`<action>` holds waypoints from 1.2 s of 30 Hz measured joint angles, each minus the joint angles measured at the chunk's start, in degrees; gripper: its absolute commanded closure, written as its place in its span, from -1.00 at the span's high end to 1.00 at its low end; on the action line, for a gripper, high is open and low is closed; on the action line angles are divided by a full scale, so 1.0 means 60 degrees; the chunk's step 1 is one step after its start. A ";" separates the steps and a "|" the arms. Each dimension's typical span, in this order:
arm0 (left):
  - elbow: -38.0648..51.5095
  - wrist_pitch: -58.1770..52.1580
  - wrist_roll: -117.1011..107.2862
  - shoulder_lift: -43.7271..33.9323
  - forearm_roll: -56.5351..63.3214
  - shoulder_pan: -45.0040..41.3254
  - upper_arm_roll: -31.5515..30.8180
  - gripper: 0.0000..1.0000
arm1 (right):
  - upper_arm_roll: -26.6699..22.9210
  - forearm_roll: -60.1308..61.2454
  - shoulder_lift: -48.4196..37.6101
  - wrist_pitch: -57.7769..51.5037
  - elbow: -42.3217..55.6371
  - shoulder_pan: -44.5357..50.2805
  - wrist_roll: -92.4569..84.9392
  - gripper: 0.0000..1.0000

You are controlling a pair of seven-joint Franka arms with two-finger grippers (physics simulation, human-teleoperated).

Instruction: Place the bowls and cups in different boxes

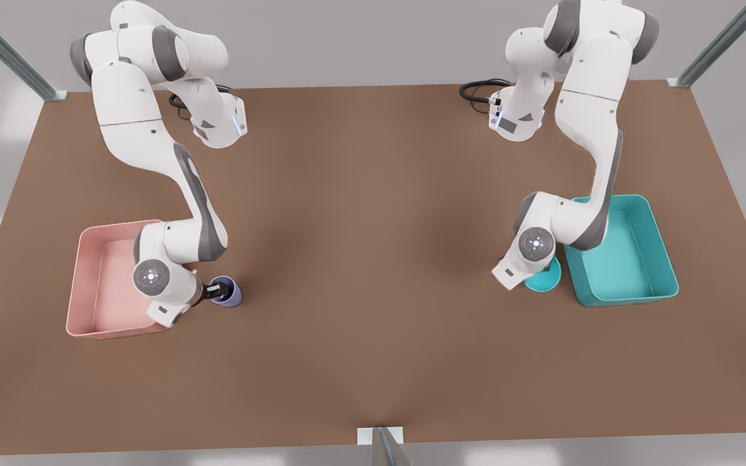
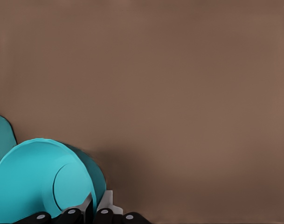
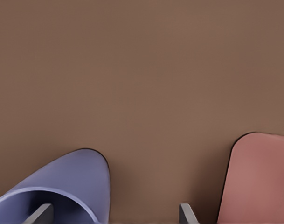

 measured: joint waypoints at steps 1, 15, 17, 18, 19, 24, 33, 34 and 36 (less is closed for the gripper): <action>0.0094 -0.0085 -0.0057 -0.0569 -0.0070 0.0002 0.0212 -0.57 | 0.0000 0.0000 0.0001 0.0026 -0.0082 -0.0006 -0.0003 1.00; -0.1401 0.1014 -0.0562 -0.1181 -0.1011 0.2070 0.2234 -0.57 | 0.0095 0.0163 0.0183 -0.0047 0.0275 0.0029 -0.0169 -0.57; -0.1604 0.1408 -0.0602 -0.0912 -0.1018 0.2210 0.2247 -0.57 | 0.0155 0.0481 -0.0253 -0.0242 0.0463 -0.0002 -0.0209 -0.57; -0.1650 0.1599 -0.0620 -0.0724 -0.1019 0.2274 0.2249 -0.57 | 0.0160 0.0732 -0.0739 -0.0468 0.0598 -0.0062 -0.0280 -0.57; -0.1680 0.1785 -0.0638 -0.0559 -0.1020 0.2350 0.2251 -0.57 | 0.0138 0.0924 -0.1295 -0.0749 0.0674 -0.0164 -0.0377 -0.57; -0.1709 0.2376 -0.0695 0.0028 -0.1028 0.2453 0.2252 0.02 | -0.0010 0.0743 -0.2609 -0.1829 0.0759 -0.1440 -0.1243 -0.57; 0.0651 0.0632 0.0170 -0.1358 -0.1689 0.2437 0.1878 1.00 | -0.0566 -0.0103 -0.0569 -0.2544 0.1557 -0.2795 -0.2629 -0.57; 0.1535 -0.0053 0.0237 -0.1465 -0.1700 0.2471 0.1310 1.00 | -0.0569 -0.0116 -0.0289 -0.2505 0.1622 -0.2902 -0.2745 -0.57; 0.3339 -0.1542 0.0467 -0.1415 -0.1682 0.2312 0.0058 1.00 | -0.0571 -0.0125 0.0113 -0.2390 0.1677 -0.3037 -0.2959 -0.57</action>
